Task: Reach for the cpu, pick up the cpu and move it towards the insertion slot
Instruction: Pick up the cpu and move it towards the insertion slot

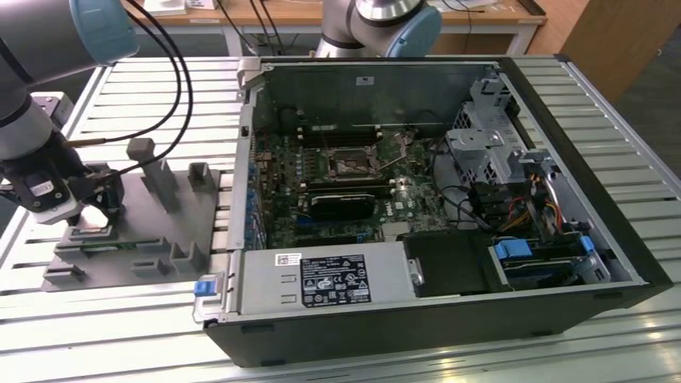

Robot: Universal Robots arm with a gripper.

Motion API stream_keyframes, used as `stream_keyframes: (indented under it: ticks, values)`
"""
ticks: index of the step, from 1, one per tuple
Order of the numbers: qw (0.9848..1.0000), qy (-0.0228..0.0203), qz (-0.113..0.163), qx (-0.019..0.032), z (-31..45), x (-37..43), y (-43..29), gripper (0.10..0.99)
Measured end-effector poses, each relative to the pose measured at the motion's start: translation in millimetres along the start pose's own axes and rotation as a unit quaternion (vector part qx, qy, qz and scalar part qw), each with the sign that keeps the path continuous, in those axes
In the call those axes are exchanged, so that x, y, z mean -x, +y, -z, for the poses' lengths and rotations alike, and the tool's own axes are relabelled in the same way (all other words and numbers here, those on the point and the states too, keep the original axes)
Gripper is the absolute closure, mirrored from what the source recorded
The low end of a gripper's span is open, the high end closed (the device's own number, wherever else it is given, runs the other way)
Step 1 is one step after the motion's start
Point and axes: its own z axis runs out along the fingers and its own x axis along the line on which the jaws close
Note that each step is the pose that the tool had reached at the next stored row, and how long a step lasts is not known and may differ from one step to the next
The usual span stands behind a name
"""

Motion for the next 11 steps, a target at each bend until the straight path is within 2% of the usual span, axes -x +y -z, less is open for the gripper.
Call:
stream_keyframes:
  ticks: [2,3,6,11]
  values:
    - [1.0000,0.0004,0.003,0.0043,-0.1,0.0,0.0,0.486]
    - [1.0000,0.0005,0.004,0.0056,-0.1,0.0,0.1,0.545]
    - [1.0000,0.0001,0.005,0.0059,1.3,0.0,0.1,0.545]
    - [1.0000,0.0001,0.006,0.0058,14.5,-0.2,0.8,0.545]
